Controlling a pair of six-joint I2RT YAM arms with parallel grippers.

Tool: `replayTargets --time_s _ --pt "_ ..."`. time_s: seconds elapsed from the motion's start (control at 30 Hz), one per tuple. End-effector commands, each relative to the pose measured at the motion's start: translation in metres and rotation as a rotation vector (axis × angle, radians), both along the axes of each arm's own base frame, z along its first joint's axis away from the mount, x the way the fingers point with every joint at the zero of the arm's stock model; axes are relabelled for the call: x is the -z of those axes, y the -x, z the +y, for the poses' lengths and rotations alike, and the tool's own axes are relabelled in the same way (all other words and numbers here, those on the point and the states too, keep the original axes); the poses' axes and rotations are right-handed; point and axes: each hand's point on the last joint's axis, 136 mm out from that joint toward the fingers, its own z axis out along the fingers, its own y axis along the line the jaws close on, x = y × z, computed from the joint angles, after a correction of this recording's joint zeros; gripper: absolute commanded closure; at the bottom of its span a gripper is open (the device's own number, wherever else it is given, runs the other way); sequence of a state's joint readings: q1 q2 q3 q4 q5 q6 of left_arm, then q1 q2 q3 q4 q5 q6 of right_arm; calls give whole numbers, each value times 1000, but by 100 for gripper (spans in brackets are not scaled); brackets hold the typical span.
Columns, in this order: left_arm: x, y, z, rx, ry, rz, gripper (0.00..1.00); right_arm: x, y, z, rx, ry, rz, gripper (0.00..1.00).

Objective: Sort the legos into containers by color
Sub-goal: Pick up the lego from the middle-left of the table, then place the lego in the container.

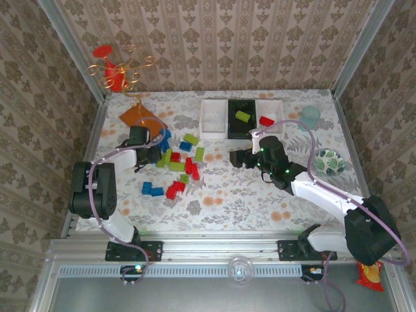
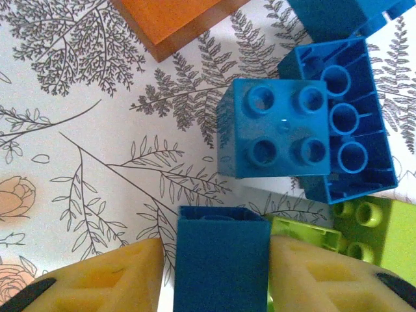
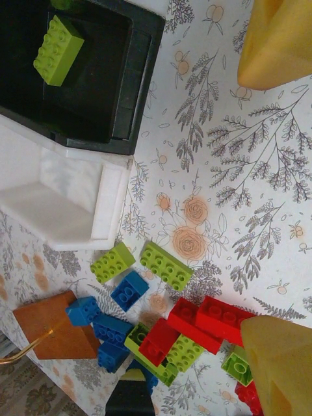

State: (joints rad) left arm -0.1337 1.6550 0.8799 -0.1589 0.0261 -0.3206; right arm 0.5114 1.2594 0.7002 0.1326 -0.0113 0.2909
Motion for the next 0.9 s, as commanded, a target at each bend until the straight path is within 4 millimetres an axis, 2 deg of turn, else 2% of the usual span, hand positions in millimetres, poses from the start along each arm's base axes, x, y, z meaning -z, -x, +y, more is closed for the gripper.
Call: replayTargets --time_s 0.0,0.13,0.23,0.3,0.37,0.43,0.47,0.57,0.67,0.73,0.77,0.87 --pt "0 -1 2 -11 26 23 57 -3 -3 0 5 1 -18 9" --pt "-2 -1 4 -18 29 15 63 -3 -3 0 6 0 -17 9" --pt "-14 -2 7 -28 16 -23 68 -4 -2 0 6 -1 -16 9" --pt "-35 -2 8 -44 25 -91 71 -5 -1 -1 10 -1 -21 9" --pt "-67 -4 0 -37 64 -199 72 -7 -2 -5 29 2 -29 9" --pt "-101 -7 -20 -7 105 -312 72 -6 -2 -10 57 9 -37 9" --pt "-116 -10 -36 29 129 -360 71 -6 -3 -13 74 10 -41 9" --pt "-143 -17 -89 147 151 -434 70 -2 -5 -20 117 19 -45 8" --pt "-157 -31 -132 233 148 -468 69 -3 -4 -23 129 14 -56 8" --pt "-162 -45 -152 266 155 -479 69 -4 -3 -25 135 8 -68 8" --pt "-163 -46 -173 309 156 -479 69 -5 -3 -26 142 4 -76 8" --pt "-163 -64 -207 365 132 -495 69 -6 -2 -27 147 0 -84 8"
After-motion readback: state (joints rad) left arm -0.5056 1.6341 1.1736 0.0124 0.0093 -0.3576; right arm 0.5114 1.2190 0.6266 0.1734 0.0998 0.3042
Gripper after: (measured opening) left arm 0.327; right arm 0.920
